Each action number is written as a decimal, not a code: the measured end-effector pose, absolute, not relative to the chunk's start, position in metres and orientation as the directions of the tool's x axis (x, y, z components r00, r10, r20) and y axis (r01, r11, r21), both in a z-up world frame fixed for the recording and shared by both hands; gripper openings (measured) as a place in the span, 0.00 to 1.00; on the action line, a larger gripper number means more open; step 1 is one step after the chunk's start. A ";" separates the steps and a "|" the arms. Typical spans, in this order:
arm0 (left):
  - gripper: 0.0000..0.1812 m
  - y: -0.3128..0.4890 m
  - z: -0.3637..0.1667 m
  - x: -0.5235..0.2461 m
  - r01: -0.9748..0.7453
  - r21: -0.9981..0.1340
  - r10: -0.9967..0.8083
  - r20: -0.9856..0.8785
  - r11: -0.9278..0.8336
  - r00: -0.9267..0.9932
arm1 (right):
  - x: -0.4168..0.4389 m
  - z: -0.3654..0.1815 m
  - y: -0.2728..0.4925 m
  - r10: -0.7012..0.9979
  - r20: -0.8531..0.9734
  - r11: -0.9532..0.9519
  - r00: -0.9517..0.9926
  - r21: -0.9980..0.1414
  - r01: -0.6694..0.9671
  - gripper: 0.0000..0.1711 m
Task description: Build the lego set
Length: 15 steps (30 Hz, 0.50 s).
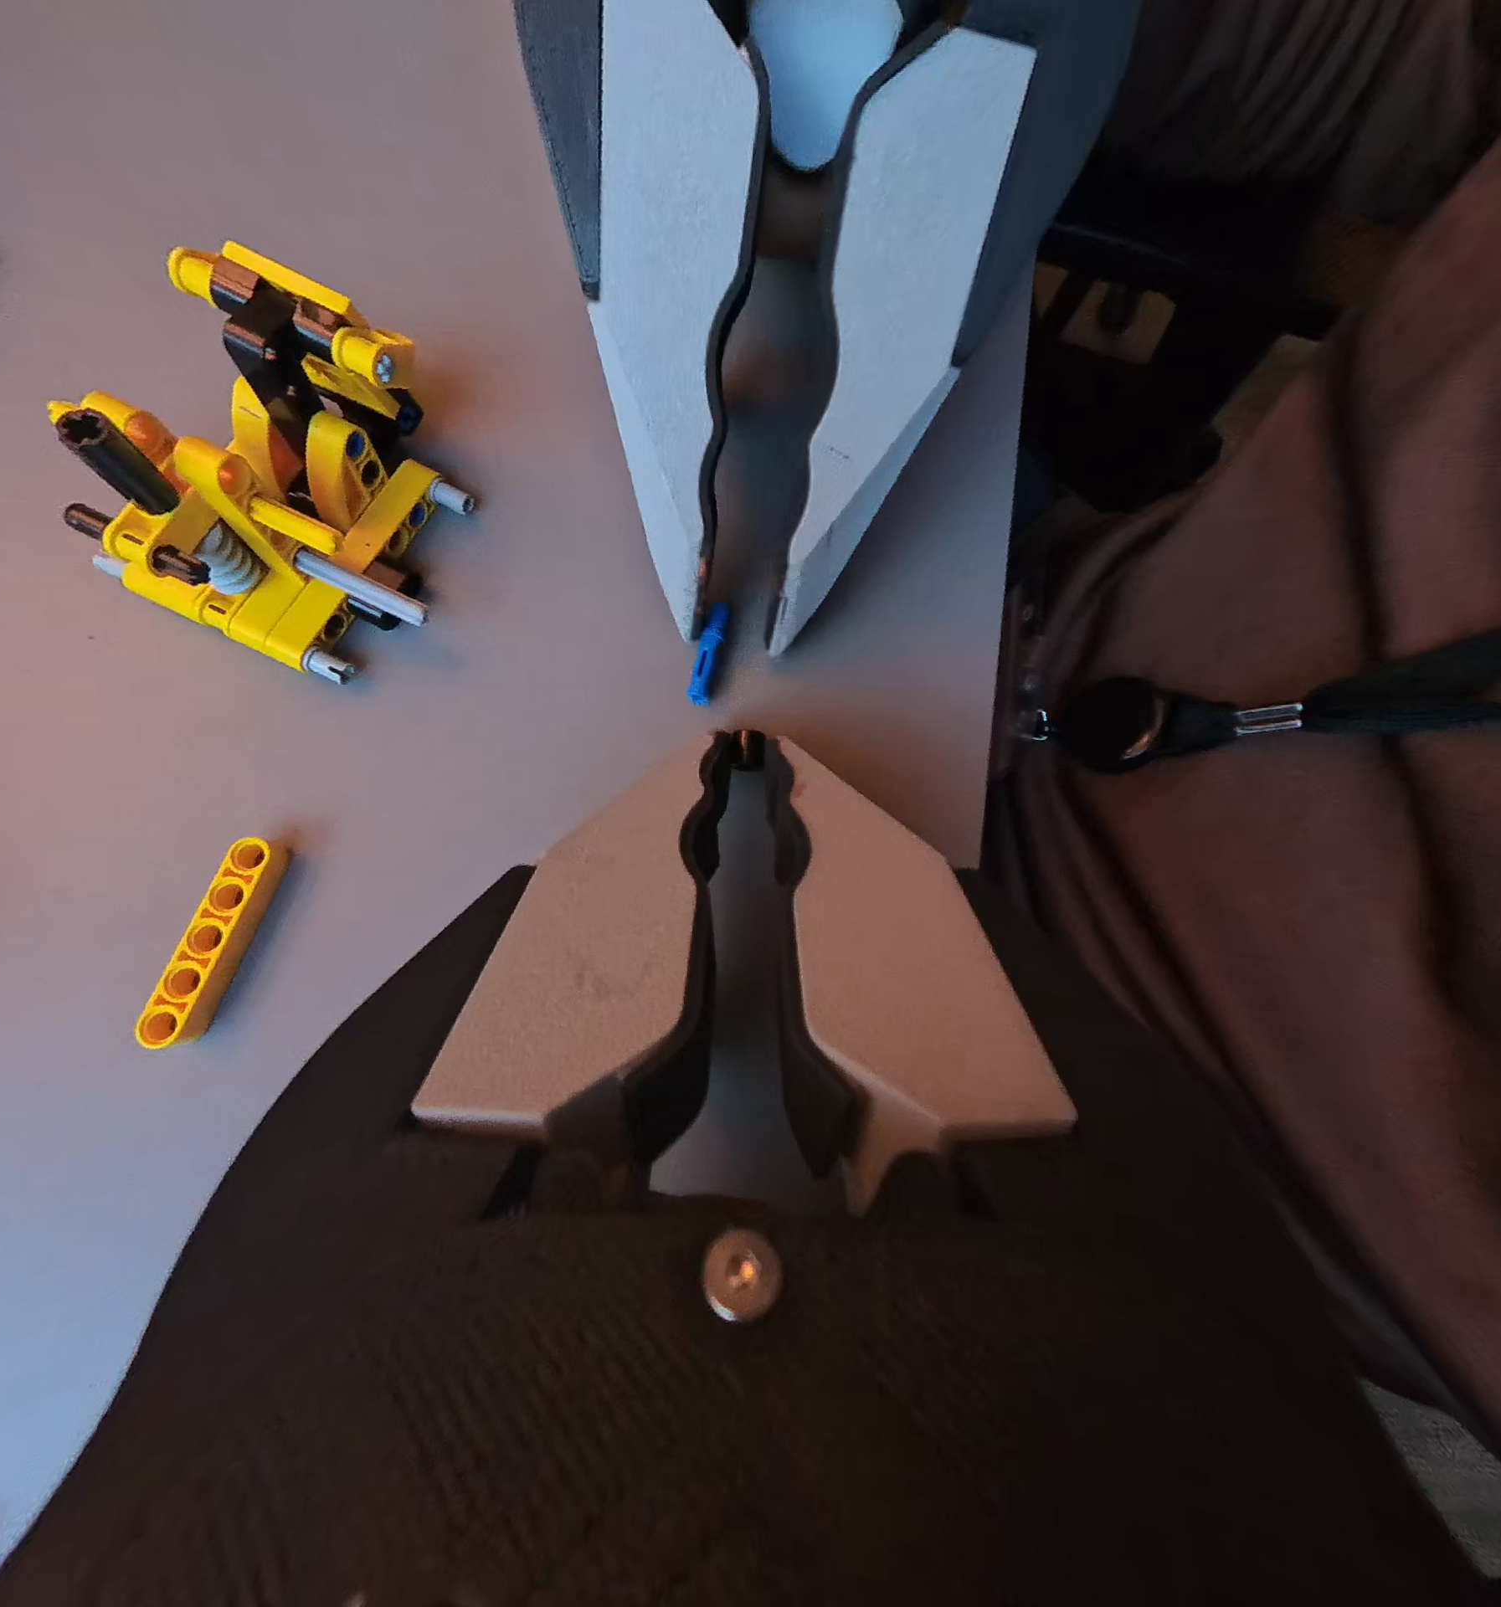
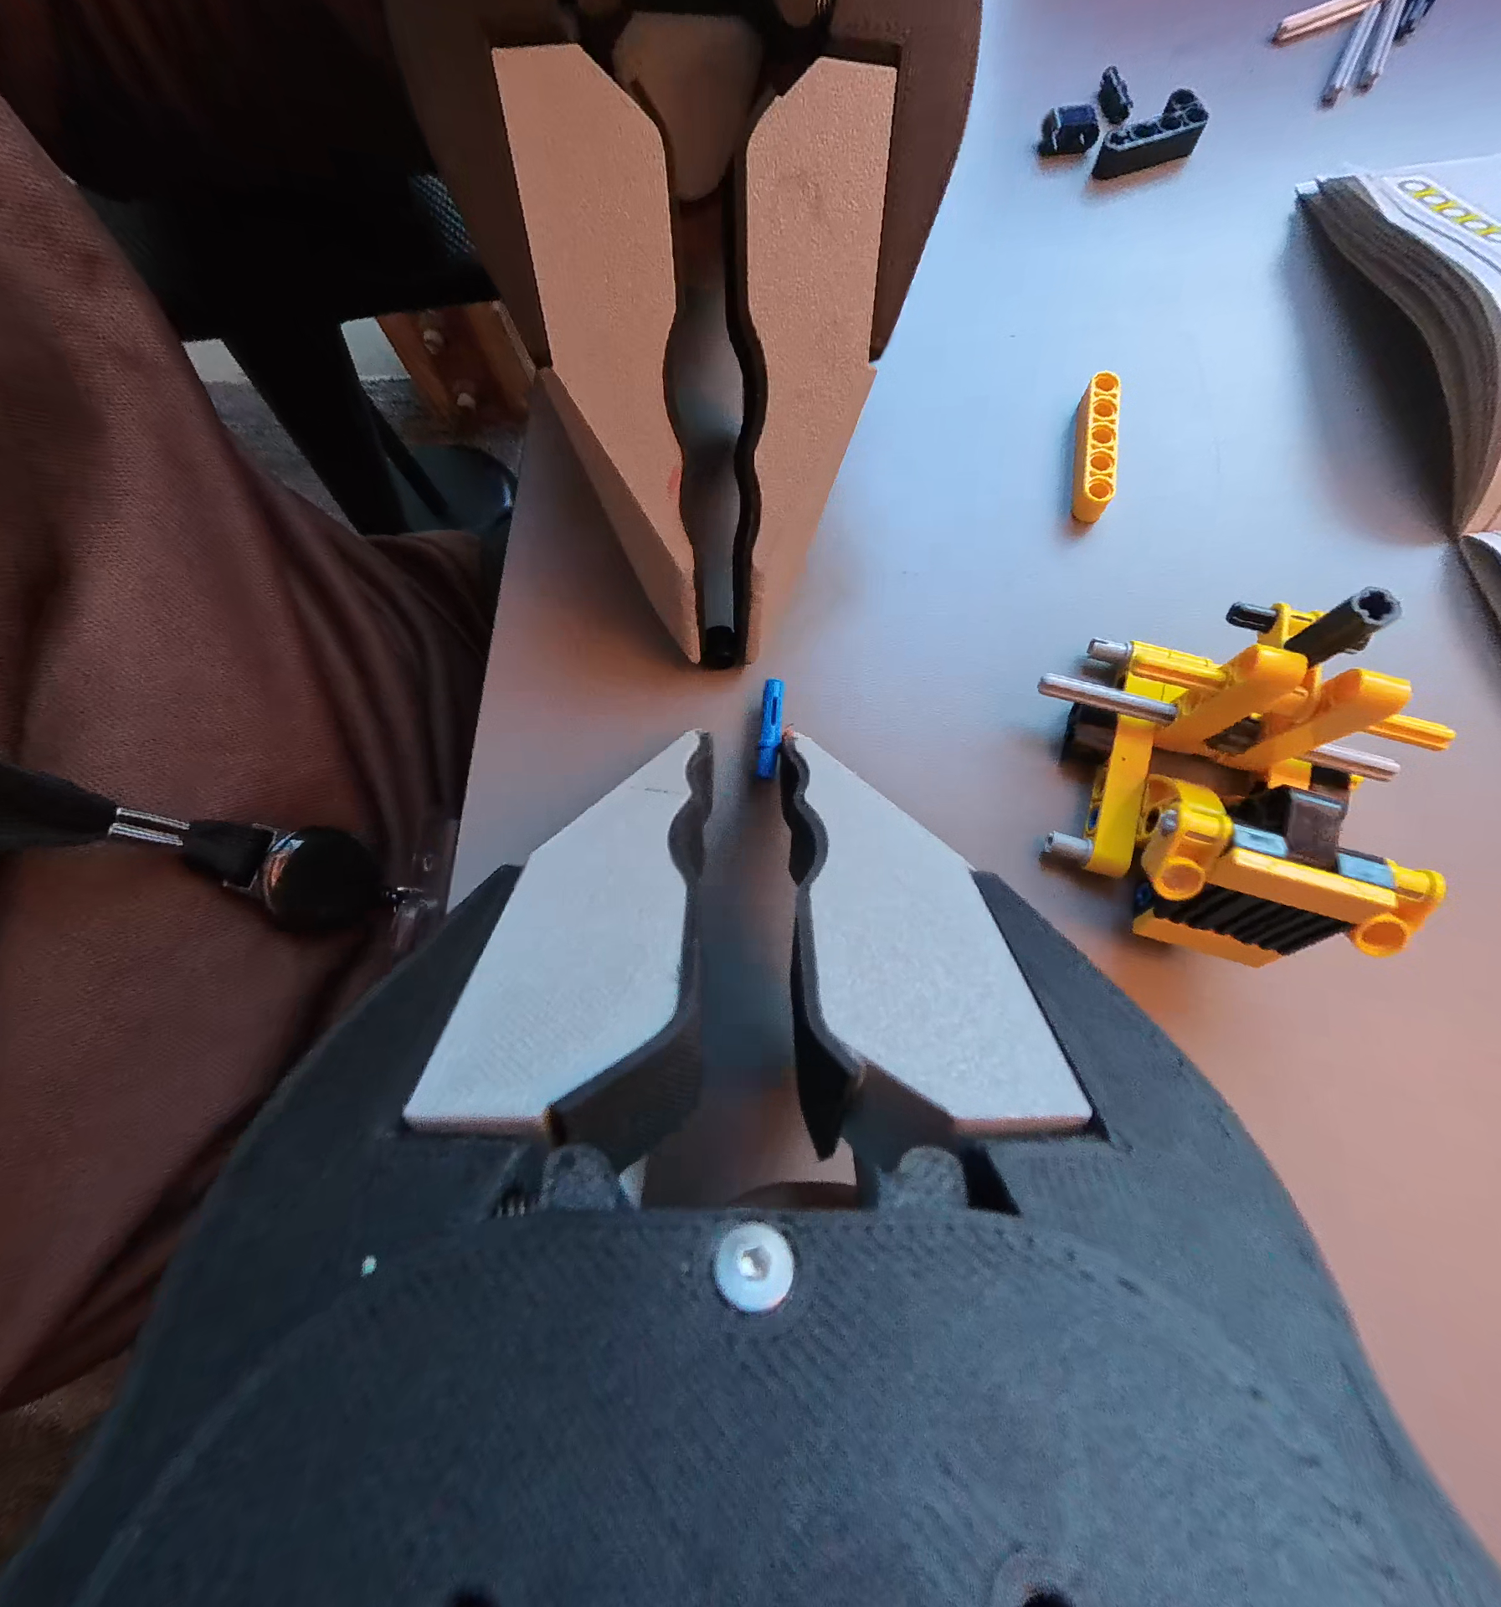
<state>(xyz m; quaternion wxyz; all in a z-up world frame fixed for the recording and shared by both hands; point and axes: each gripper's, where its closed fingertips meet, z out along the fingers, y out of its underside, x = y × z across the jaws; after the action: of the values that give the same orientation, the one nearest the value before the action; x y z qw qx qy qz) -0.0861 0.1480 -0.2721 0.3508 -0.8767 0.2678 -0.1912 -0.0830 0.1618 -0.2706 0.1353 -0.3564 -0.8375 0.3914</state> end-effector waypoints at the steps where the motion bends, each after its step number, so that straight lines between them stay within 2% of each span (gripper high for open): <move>1: 0.03 0.148 -0.272 -0.086 -0.338 -0.718 -0.604 0.143 -0.608 0.784 | -0.083 -0.269 0.162 0.701 -0.061 0.428 -0.711 -0.761 0.488 0.07; 12: 0.03 0.150 -0.272 -0.088 -0.299 -0.717 -0.584 0.183 -0.630 0.791 | -0.085 -0.272 0.173 0.732 -0.128 0.377 -0.670 -0.742 0.554 0.06; 14: 0.03 0.151 -0.272 -0.088 -0.308 -0.719 -0.583 0.164 -0.623 0.796 | -0.086 -0.273 0.176 0.738 -0.101 0.390 -0.667 -0.742 0.545 0.03; 15: 0.03 0.151 -0.272 -0.089 -0.314 -0.720 -0.583 0.153 -0.619 0.798 | -0.087 -0.273 0.178 0.742 -0.069 0.408 -0.667 -0.742 0.531 0.04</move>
<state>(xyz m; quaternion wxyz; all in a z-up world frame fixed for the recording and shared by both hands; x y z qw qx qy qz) -0.0885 0.1509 -0.2722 0.3544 -0.8793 0.2552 -0.1900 -0.0870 0.1779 -0.2735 0.1368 -0.3844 -0.8279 0.3848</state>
